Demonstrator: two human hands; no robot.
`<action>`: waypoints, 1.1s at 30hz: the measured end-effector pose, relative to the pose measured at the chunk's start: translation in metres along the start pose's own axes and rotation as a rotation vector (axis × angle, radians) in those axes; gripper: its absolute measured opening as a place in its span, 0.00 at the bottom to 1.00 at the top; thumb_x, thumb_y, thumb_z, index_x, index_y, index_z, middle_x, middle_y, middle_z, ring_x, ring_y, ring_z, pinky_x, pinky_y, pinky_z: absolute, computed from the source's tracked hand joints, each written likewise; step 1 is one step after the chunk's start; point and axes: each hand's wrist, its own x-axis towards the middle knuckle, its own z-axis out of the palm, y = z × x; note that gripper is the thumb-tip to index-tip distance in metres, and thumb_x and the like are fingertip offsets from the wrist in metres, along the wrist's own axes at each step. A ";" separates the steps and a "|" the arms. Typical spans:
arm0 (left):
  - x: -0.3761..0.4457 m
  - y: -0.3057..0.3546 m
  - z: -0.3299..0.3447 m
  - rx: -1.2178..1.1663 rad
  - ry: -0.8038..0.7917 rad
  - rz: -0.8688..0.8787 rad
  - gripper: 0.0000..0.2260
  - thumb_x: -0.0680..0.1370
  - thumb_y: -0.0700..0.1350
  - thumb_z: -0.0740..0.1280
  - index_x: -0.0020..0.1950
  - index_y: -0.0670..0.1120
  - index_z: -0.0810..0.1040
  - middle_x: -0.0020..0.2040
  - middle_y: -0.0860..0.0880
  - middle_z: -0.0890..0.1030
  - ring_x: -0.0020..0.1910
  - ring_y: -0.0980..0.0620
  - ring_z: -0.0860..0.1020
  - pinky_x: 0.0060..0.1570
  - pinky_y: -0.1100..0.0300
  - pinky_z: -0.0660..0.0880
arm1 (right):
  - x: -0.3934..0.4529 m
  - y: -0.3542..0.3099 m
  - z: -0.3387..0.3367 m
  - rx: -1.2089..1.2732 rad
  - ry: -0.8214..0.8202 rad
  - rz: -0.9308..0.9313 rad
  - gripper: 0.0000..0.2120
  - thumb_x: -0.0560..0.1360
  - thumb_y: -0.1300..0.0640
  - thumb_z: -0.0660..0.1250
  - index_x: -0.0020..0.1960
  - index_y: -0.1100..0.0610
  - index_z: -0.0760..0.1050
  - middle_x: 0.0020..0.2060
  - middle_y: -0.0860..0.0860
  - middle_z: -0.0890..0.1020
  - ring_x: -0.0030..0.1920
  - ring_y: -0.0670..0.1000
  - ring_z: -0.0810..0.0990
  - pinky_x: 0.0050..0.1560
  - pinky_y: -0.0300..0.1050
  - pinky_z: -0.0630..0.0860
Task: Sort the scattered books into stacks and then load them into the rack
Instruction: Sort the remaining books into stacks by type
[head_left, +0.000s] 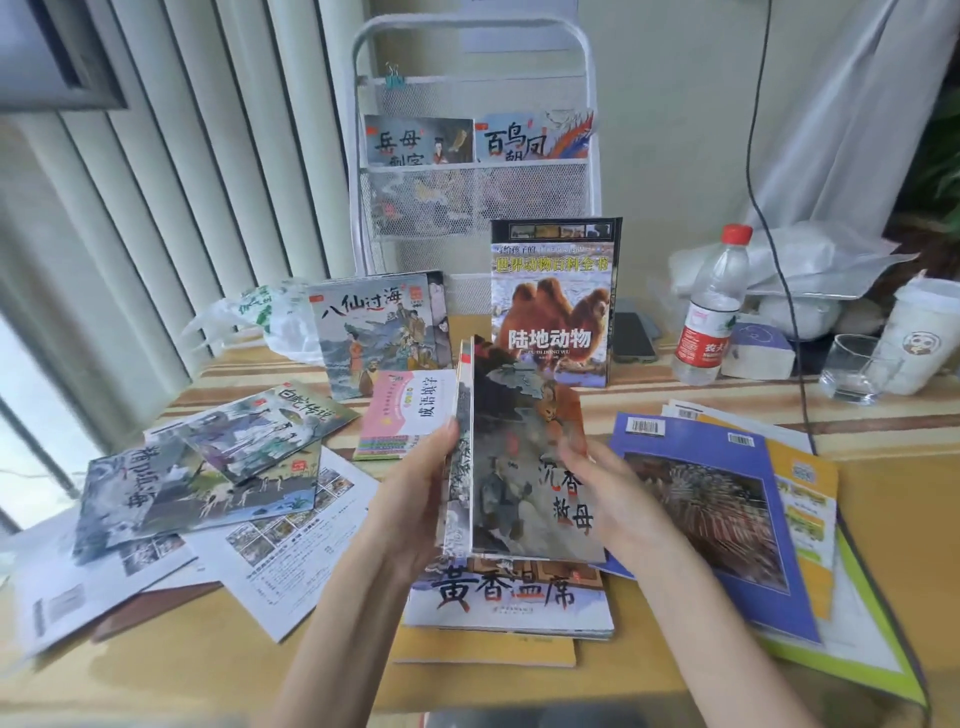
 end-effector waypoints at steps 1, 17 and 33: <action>-0.002 0.001 0.001 0.024 -0.007 0.030 0.12 0.77 0.49 0.61 0.53 0.46 0.81 0.50 0.41 0.84 0.47 0.44 0.83 0.52 0.45 0.77 | 0.002 0.000 0.001 0.055 -0.028 0.023 0.29 0.64 0.42 0.74 0.62 0.52 0.76 0.58 0.55 0.80 0.60 0.57 0.78 0.59 0.58 0.74; -0.014 -0.005 0.018 0.208 0.054 0.313 0.15 0.82 0.45 0.60 0.61 0.65 0.73 0.35 0.57 0.79 0.34 0.48 0.74 0.37 0.55 0.74 | 0.009 -0.001 0.004 0.257 -0.283 0.130 0.28 0.70 0.47 0.69 0.64 0.62 0.73 0.49 0.58 0.83 0.45 0.56 0.83 0.43 0.49 0.81; -0.011 0.000 0.027 0.450 0.016 0.508 0.18 0.80 0.45 0.62 0.67 0.63 0.71 0.32 0.44 0.58 0.29 0.54 0.56 0.32 0.59 0.54 | 0.005 0.002 0.008 0.366 -0.288 0.087 0.18 0.77 0.51 0.61 0.61 0.61 0.73 0.47 0.59 0.82 0.46 0.58 0.82 0.48 0.53 0.78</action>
